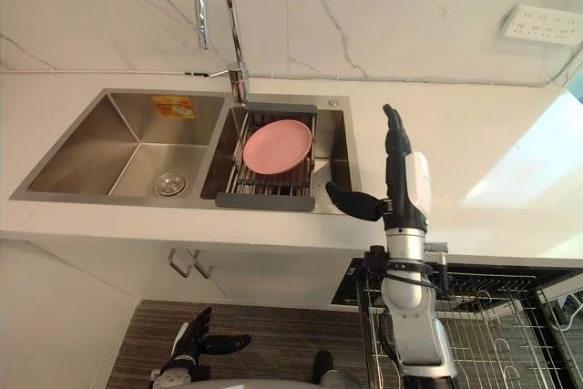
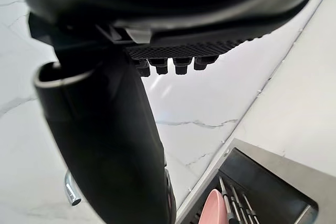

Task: Walk over to the sink, pick up the cup, carry it to the dishwasher, place the cup inside the dishwasher, then close the dishwasher door

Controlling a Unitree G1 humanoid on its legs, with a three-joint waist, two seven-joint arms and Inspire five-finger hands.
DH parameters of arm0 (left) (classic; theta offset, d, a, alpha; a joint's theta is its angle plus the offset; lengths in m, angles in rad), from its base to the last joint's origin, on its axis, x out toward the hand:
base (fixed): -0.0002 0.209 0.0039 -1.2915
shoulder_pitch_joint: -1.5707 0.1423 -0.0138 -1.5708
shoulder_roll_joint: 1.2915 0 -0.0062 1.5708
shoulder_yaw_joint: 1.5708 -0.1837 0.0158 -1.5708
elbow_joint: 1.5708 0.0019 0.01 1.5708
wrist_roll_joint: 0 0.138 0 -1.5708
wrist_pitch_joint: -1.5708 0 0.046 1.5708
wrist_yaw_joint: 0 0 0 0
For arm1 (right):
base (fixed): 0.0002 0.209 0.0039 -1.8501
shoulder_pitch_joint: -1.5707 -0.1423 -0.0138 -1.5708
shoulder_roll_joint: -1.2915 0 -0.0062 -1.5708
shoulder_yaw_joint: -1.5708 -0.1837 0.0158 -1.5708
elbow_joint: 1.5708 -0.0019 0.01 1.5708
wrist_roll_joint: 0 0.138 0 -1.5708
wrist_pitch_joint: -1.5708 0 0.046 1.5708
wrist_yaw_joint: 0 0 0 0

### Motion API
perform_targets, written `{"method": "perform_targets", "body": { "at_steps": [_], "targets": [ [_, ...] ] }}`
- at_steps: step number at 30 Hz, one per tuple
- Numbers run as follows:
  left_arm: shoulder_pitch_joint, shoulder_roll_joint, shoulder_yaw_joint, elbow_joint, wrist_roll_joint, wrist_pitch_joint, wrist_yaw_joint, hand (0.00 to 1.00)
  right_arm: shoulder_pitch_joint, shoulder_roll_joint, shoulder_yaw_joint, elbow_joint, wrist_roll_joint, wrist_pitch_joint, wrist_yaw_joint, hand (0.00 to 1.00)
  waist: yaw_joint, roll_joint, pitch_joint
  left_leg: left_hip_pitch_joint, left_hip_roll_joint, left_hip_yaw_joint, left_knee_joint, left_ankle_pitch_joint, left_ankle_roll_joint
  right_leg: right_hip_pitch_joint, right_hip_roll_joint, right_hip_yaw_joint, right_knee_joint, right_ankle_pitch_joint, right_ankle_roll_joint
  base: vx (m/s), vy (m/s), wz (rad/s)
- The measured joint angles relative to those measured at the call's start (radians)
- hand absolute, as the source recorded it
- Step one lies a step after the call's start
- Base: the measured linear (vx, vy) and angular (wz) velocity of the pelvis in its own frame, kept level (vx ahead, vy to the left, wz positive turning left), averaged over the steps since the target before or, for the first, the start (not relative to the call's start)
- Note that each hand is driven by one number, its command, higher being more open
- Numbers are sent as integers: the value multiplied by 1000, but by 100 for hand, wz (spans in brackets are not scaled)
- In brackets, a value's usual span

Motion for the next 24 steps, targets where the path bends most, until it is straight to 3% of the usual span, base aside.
{"method": "perform_targets", "body": {
  "at_steps": [11, 17, 24],
  "targets": [
    [-1, 5, 1, -4, 0, -8, -18, 100, -148, -137, 99, 203, -11, 1, 35, 100, 14, -12, 5, -18, 0, -31, -18, 15, -1, -13, -2, -26, 0, -7, 2, 5, 9, 8],
    [-1, 16, 1, -15, -1, -10, -19, 100, -265, -181, 134, 312, -54, 13, 35, 100, 17, -30, 16, -31, 1, -47, -18, 18, -5, -20, -2, -38, 0, -7, 2, 4, 13, 7],
    [0, 17, 1, -18, -18, -10, -18, 100, -368, -193, 168, 385, -105, 21, 34, 100, 21, -32, 17, -44, 1, -53, -17, 21, -9, -30, -3, -42, 0, -7, 1, -6, 5, 2]
  ]
}}
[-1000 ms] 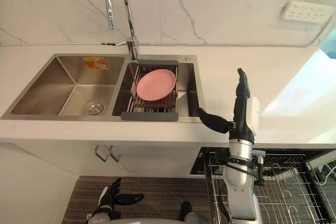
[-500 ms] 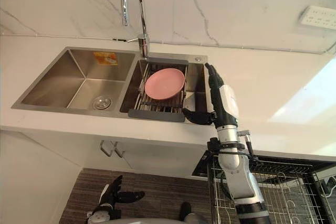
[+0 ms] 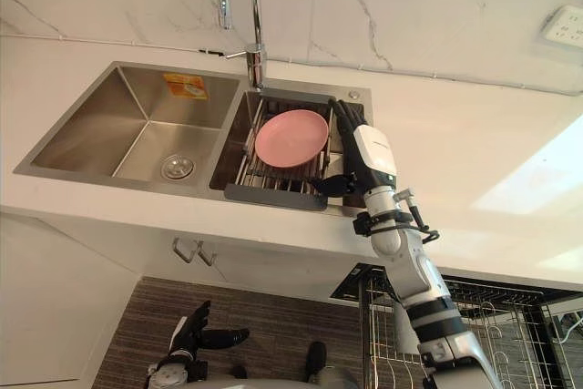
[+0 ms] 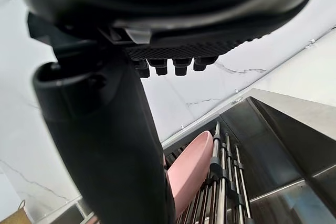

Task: Walk over to the sink, pick up the cup, carry it to the dishwasher, place the cup inside the dishwasher, then close the dishwasher door

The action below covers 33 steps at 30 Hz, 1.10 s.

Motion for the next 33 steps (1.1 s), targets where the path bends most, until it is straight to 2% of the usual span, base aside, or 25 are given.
{"method": "perform_targets", "body": {
  "at_steps": [8, 15, 22, 28, 33],
  "targets": [
    [4, 7, 0, -35, 0, -2, 0, 100, -100, -10, 5, 108, -68, 25, -14, 100, 13, -11, 26, -12, -2, -17, 0, 7, 1, -3, -3, -16, 0, -2, -2, -10, 8, 5],
    [4, 6, 0, -50, -1, -11, 3, 100, -174, -19, 38, 207, -118, 54, -24, 100, 18, -10, 43, -26, -6, -23, 1, 9, 1, -14, -8, -20, 0, -1, -2, -1, 9, 3],
    [4, 3, -1, -71, -1, -14, 7, 100, -288, -20, 41, 309, -145, 85, -55, 100, 24, -3, 68, -45, -8, -27, 9, 10, 1, -25, -11, -26, 1, -1, -2, -1, 9, 2],
    [0, 0, -1, -78, -23, -24, 28, 100, -336, -20, 41, 327, -172, 115, -91, 100, 27, 6, 91, -78, -12, -35, 27, 10, 1, -51, -19, -34, 19, -1, -2, -7, 15, 6],
    [-5, -2, -2, -100, -38, -34, 33, 100, -405, -20, 41, 392, -202, 137, -112, 100, 33, 12, 133, -99, -18, -47, 42, 12, 5, -63, -27, -41, 28, -1, -2, -37, 13, 7]
  ]
}}
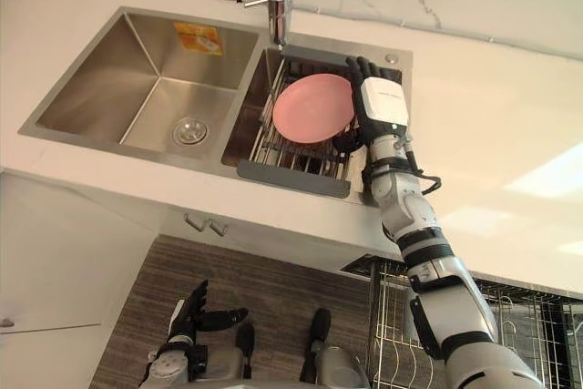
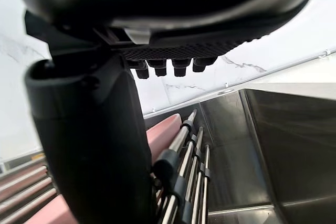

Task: Walk over to the sink, pick up the cup, carry it to the dishwasher, place the cup inside the dishwasher, then close the dishwasher door

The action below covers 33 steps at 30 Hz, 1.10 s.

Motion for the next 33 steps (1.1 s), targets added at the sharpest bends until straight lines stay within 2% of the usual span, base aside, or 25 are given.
{"method": "perform_targets", "body": {
  "at_steps": [3, 10, 26, 27, 33],
  "targets": [
    [-4, -1, 0, -6, -1, -2, 14, 100, -14, 0, -1, 17, -1, 5, -13, 100, 11, 2, 5, -25, -2, -6, 4, 6, 1, -24, -4, -4, 8, 0, 0, -22, 4, 5],
    [-22, -4, -3, -5, -2, -7, 22, 100, -90, -1, -1, 48, -17, 21, -37, 100, 12, 9, 42, -49, -7, -8, 23, 6, 1, -42, -10, -5, 21, 0, 0, -5, 0, 0],
    [-57, -1, -5, 24, -3, -11, 34, 100, -132, -39, 24, 46, -90, 42, -61, 100, 18, 17, 65, -89, -12, -27, 52, 8, 4, -55, -15, -27, 26, 1, -2, -10, 0, 4],
    [-59, -1, -5, 26, -3, -11, 34, 100, -134, -44, 31, 46, -91, 42, -61, 0, 18, 18, 66, -90, -12, -28, 54, 8, 4, -55, -14, -27, 26, 2, -2, -19, -1, 3],
    [-68, -5, -7, 33, -3, -11, 34, 100, -163, -81, 96, 46, -122, 35, -59, 0, 23, 30, 73, -96, -10, -28, 65, 7, 5, -55, -7, -27, 26, 5, -8, -5, -1, 0]
  ]
}}
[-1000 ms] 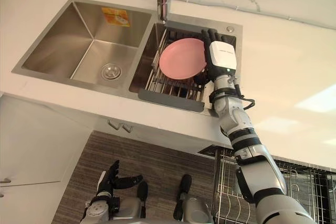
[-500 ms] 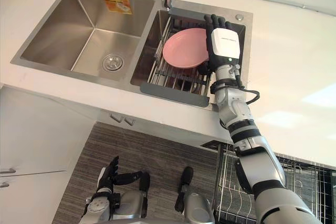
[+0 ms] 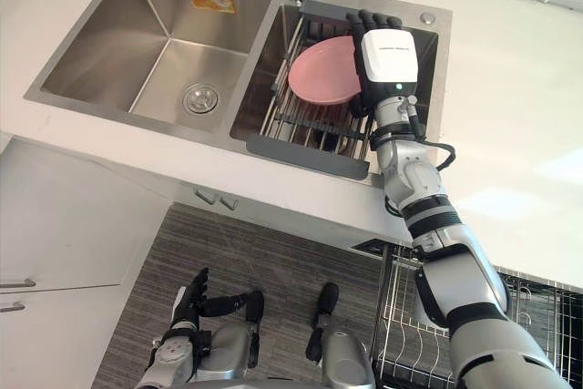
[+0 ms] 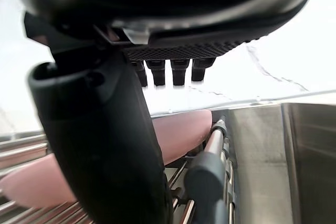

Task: Walk over to the sink, pick up the cup, carry it to the dishwasher, place the cup inside the dishwasher, then close the dishwasher door

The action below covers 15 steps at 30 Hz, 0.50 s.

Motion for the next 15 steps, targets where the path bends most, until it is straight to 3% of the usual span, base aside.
{"method": "perform_targets", "body": {
  "at_steps": [15],
  "targets": [
    [-9, 1, -16, 4, -17, -1, -2, 100, -47, -51, 62, -1, 2, -60, 27, 0, 18, 8, 1, -2, 8, -2, 2, 0, 0, 0, 9, 0, 0, -2, -7, 0, 0, 0]
  ]
}}
